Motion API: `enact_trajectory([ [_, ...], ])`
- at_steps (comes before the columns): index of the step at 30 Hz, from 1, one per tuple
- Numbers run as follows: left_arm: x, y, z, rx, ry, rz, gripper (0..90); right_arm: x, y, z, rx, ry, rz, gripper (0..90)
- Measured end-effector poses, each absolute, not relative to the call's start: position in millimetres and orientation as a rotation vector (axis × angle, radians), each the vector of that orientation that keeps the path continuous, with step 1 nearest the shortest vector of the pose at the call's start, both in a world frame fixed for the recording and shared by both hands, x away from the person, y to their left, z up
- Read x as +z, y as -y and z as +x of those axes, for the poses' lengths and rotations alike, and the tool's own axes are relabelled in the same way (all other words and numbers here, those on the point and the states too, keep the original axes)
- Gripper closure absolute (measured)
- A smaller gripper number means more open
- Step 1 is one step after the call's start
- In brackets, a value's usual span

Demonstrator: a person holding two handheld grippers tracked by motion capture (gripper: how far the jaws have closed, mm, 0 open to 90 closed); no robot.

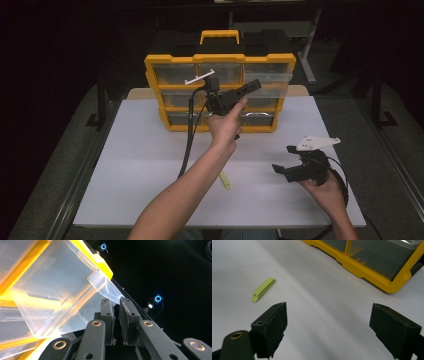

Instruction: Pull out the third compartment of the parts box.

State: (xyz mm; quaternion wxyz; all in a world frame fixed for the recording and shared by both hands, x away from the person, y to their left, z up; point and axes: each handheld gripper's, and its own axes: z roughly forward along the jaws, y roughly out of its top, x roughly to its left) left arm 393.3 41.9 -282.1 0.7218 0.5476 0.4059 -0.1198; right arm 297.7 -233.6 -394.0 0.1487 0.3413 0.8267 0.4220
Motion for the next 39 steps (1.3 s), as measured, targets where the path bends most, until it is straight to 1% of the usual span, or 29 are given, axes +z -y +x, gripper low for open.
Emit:
enact_trajectory([
  [5,-281.7,-41.4,391.8,-0.251,-0.888,1.220,81.4,-394.1,234.2,298.0,1.215,-2.375,0.981,13.8],
  [9,-279.6,-42.1,392.8,-0.202,-0.869,1.258,80.9,-394.0,233.7,297.6,1.213,-2.377,0.983,13.8],
  [10,-277.3,-43.4,392.4,-0.177,-0.858,1.300,77.9,-393.8,234.1,297.4,1.214,-2.377,0.977,13.8],
  [11,-277.3,-43.4,392.4,-0.177,-0.858,1.300,75.9,-393.8,234.1,297.4,1.214,-2.377,0.977,13.8],
  [12,-276.0,-44.9,391.5,-0.154,-0.845,1.337,74.7,-393.7,234.3,297.1,1.216,-2.375,0.983,13.8],
  [13,-276.0,-44.9,391.5,-0.154,-0.845,1.337,73.9,-393.7,234.3,297.1,1.216,-2.375,0.983,13.8],
  [14,-273.0,-46.4,390.1,-0.123,-0.814,1.387,71.3,-393.9,234.0,297.3,1.217,-2.379,0.979,13.8],
  [15,-273.0,-46.4,390.1,-0.123,-0.814,1.387,69.1,-394.0,233.7,297.2,1.215,-2.379,0.976,13.8],
  [16,-269.6,-47.1,388.4,-0.075,-0.797,1.445,68.0,-394.2,233.4,297.2,1.213,-2.380,0.969,13.8],
  [17,-269.6,-47.1,388.4,-0.075,-0.797,1.445,67.1,-394.2,233.4,297.2,1.213,-2.380,0.969,13.8],
  [18,-267.9,-48.2,387.9,-0.064,-0.766,1.486,64.5,-394.3,232.7,297.1,1.212,-2.385,0.971,13.8],
  [19,-267.9,-48.2,387.9,-0.064,-0.766,1.486,63.5,-394.3,232.7,297.1,1.212,-2.385,0.971,13.8],
  [20,-265.5,-48.5,386.5,-0.049,-0.740,1.530,62.8,-394.3,232.1,296.7,1.208,-2.385,0.974,13.8],
  [21,-265.5,-48.5,386.5,-0.049,-0.740,1.530,61.8,-394.3,232.1,296.7,1.208,-2.385,0.974,13.8],
  [22,-262.2,-49.6,384.4,-0.024,-0.698,1.577,60.1,-394.2,232.2,296.2,1.208,-2.386,0.974,13.8],
  [24,-260.6,-50.5,383.6,-0.010,-0.678,1.602,57.9,-394.1,233.2,296.4,1.214,-2.383,0.967,13.8],
  [32,-240.0,-53.6,375.2,0.049,-0.481,1.809,55.9,-394.0,232.5,295.7,1.215,-2.389,0.969,13.8],
  [35,-235.0,-53.8,373.4,0.057,-0.456,1.839,54.0,-394.1,233.1,295.9,1.219,-2.389,0.967,13.8],
  [37,-226.2,-53.2,370.5,0.062,-0.397,1.885,53.4,-394.1,233.9,295.9,1.225,-2.388,0.977,13.8],
  [39,-222.3,-52.4,369.7,0.069,-0.377,1.902,51.9,-394.2,234.1,296.2,1.226,-2.389,0.976,13.8],
])
